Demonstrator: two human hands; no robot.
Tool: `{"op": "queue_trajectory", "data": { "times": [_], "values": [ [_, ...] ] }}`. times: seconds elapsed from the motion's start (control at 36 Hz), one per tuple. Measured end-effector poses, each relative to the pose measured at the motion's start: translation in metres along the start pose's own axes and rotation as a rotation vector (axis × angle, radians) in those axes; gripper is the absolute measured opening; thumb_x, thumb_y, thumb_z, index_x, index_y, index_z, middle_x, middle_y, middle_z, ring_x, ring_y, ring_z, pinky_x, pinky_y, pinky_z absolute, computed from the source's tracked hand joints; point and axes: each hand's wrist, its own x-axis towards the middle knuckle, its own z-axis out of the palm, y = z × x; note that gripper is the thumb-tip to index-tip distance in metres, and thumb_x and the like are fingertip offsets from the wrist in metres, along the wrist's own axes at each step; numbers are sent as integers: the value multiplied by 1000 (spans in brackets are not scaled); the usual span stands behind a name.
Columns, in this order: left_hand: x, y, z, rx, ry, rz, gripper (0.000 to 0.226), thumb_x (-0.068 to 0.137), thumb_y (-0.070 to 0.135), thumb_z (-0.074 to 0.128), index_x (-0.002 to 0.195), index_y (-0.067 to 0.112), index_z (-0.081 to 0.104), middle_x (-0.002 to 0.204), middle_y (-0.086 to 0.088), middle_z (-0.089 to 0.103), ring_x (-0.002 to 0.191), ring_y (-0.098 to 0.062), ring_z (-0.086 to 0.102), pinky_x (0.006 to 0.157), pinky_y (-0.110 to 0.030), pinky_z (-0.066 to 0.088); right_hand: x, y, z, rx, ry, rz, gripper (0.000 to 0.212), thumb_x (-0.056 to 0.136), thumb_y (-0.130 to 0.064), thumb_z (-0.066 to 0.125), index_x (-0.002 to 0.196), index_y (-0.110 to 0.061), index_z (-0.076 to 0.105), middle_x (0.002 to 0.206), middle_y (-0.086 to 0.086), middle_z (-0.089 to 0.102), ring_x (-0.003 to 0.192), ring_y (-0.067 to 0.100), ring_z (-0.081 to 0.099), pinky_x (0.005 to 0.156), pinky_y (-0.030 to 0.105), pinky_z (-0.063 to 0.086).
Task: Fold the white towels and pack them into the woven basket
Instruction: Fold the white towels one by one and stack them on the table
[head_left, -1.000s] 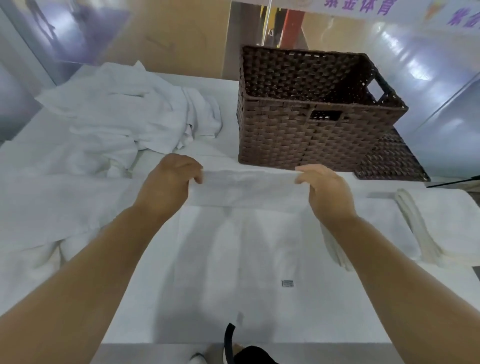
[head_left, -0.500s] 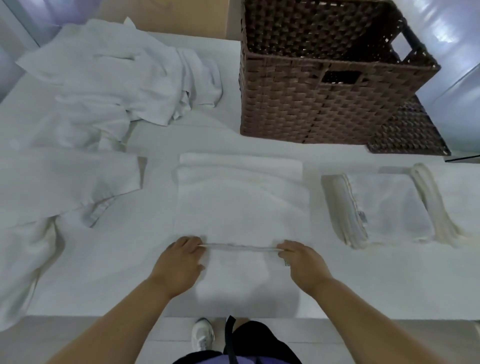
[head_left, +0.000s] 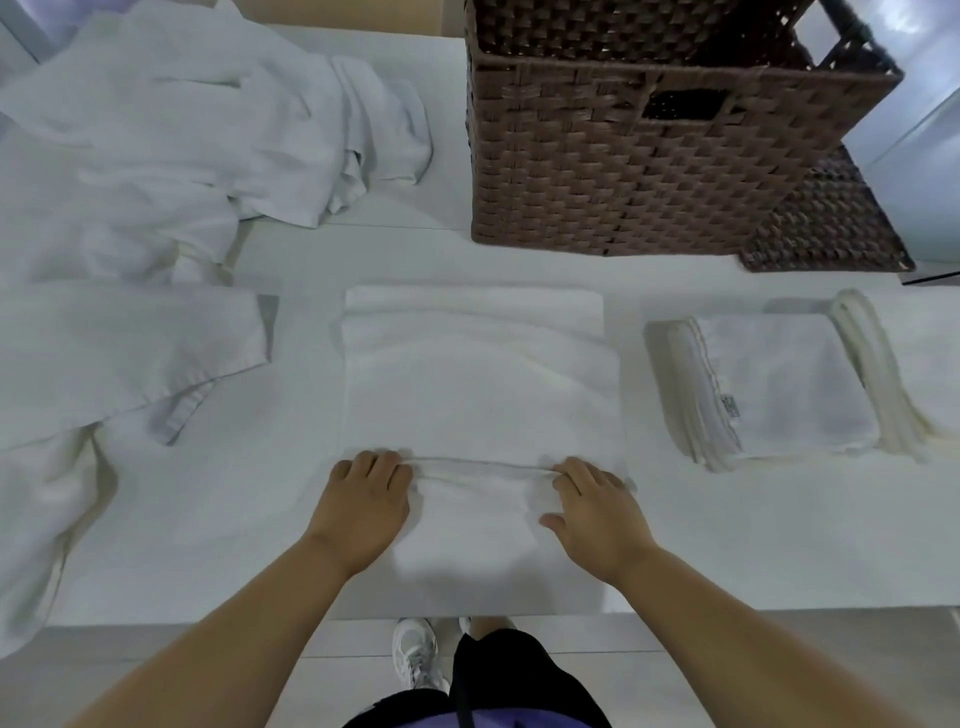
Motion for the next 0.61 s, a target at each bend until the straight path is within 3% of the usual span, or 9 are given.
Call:
{"op": "queue_trajectory", "data": {
  "times": [0.11,0.22,0.28,0.31,0.33,0.39,0.42,0.53,0.61],
  "values": [
    [6,1,0,11,13,-24,39,81,27,35,70,5,65,69,-10,62,54,-28,57,46,-30,47,1,-2,-6,-60,122,-34,38,59,-30,89,82,-8,71,93,4,67,88,22,69,71,34,56],
    [7,-4,-3,-42,-37,-19,57,87,49,29,70,9,67,67,-7,63,52,-27,60,41,-28,47,5,4,-4,-21,170,-45,31,49,-1,86,72,-9,67,84,4,66,71,21,67,61,30,55],
    [5,-7,-6,-38,-93,2,69,89,60,21,72,13,68,69,-4,64,53,-22,61,40,-26,46,7,10,-4,-1,123,-51,18,64,-2,80,76,-6,68,91,6,66,78,24,67,65,33,55],
    [5,-9,-8,-44,-98,22,62,89,60,31,72,13,68,69,-3,64,53,-22,61,40,-26,46,7,12,-5,18,83,-48,10,78,-7,71,87,-4,67,101,7,65,88,26,65,72,36,54],
    [4,-10,-10,-59,-100,37,46,85,53,51,71,12,68,69,-4,64,53,-22,62,39,-26,46,8,15,-5,45,33,-15,16,90,-14,59,101,-5,65,113,5,62,98,26,62,81,36,50],
    [3,-10,-14,-114,-125,26,26,68,32,83,72,10,70,70,-6,64,55,-25,63,41,-29,49,10,21,-5,97,-37,42,30,98,-24,43,121,-10,56,125,1,56,109,24,55,90,32,44],
    [3,-10,-16,-136,-156,11,23,66,26,85,74,9,71,72,-6,65,58,-26,64,44,-30,51,11,23,-5,107,-42,54,32,99,-26,42,124,-11,54,125,0,56,108,23,54,90,32,43],
    [7,-16,-28,-187,-127,-65,20,89,26,64,94,8,72,90,-7,65,78,-30,64,66,-36,53,15,23,-26,104,4,55,30,99,-30,43,118,-14,58,119,-3,59,102,20,55,84,29,42],
    [19,-26,-48,-210,-98,-122,28,96,35,49,107,17,68,102,1,59,91,-22,59,78,-32,46,22,22,-55,35,90,27,30,98,-32,45,110,-12,66,115,-4,60,102,19,57,84,29,44]
  ]
}}
